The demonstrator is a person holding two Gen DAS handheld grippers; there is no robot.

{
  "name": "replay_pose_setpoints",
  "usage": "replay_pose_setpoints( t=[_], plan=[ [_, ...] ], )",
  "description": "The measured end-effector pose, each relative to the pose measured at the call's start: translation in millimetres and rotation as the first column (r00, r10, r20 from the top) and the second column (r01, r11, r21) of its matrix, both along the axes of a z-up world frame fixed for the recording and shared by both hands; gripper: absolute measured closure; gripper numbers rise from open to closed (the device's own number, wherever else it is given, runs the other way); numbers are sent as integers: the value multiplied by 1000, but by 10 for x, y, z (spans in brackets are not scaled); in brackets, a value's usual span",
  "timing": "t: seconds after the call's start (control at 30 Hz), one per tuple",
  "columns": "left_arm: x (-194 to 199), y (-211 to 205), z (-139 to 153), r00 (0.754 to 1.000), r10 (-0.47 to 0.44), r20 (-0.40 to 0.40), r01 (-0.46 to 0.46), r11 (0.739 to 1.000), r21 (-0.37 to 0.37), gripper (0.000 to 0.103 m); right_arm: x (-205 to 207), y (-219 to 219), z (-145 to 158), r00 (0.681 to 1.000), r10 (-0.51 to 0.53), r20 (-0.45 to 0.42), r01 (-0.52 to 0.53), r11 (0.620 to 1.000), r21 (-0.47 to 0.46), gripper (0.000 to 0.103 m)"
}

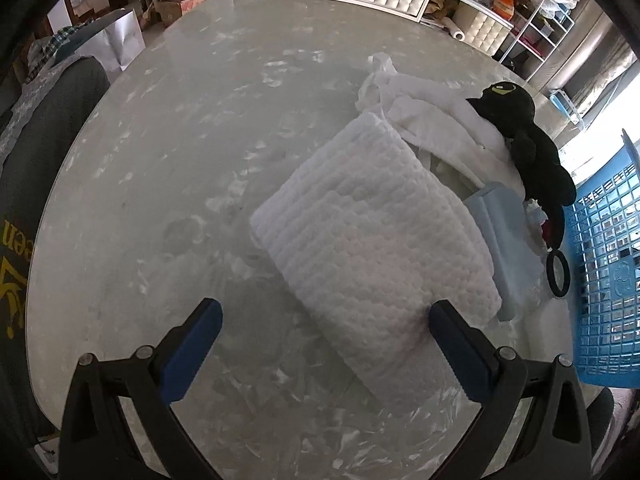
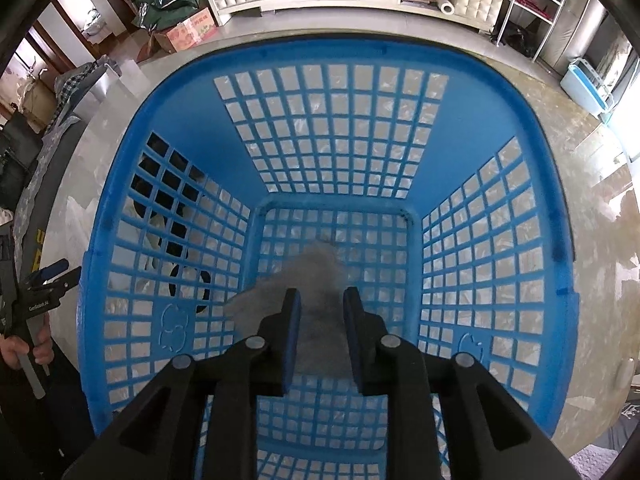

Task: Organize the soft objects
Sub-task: 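Lower the grey cloth into the basket and open the right gripper while the left gripper grasps the towel, then carry the white towel with the left gripper over the basket and release it inside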

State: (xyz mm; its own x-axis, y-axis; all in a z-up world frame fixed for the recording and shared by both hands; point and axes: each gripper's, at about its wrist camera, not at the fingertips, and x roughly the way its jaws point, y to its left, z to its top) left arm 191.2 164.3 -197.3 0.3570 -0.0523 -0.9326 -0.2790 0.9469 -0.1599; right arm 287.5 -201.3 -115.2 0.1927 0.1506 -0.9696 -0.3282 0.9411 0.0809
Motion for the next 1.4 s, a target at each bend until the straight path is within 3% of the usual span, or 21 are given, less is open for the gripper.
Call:
replay_pose_setpoints(
  t=[0.03, 0.07, 0.13, 0.27, 0.33, 0.5, 0.57, 0.63, 0.73, 1.0, 1.4],
  plan=[
    [6, -19, 3, 1000, -2, -2, 2, 1000, 5, 0, 10, 1, -21, 1000, -4, -10, 4, 1000, -7, 71],
    [-4, -33, -11, 1000, -5, -4, 5, 1000, 10, 0, 20, 17, -47, 1000, -7, -20, 7, 1000, -9, 53],
    [19, -58, -10, 1000, -14, -8, 14, 1000, 13, 3, 31, 10, -57, 999, -13, -30, 13, 1000, 3, 41],
    [104, -112, 18, 1000, -27, 2, 27, 1000, 7, 23, 16, 35, -58, 1000, -6, -16, 6, 1000, -1, 40],
    [148, -139, 51, 999, -38, 16, 39, 999, -8, 39, 11, 50, -39, 1000, -5, -1, 5, 1000, 1, 39],
    [240, -201, 88, 998, -60, 26, 60, 998, -25, 48, -11, 59, 5, 1000, -15, 14, 15, 1000, 23, 39],
    [246, -195, 97, 998, -58, 29, 59, 998, -28, 57, -26, 51, 40, 1000, -17, 21, 17, 999, 28, 39],
    [248, -170, 113, 998, -43, 35, 45, 998, -38, 72, -32, 31, 101, 999, -23, 34, 22, 999, 31, 39],
    [206, -93, 138, 999, -24, 49, 27, 998, -59, 82, -64, 11, 184, 999, -27, 45, 26, 999, 31, 37],
    [111, -132, 297, 995, -42, 91, 47, 997, -58, 89, -211, -12, 312, 998, -31, 62, 31, 1000, 3, 36],
    [-101, -325, 927, 977, -86, 196, 91, 996, -16, 90, -515, -174, 471, 995, -56, 87, 58, 998, -22, 35]
  ],
)
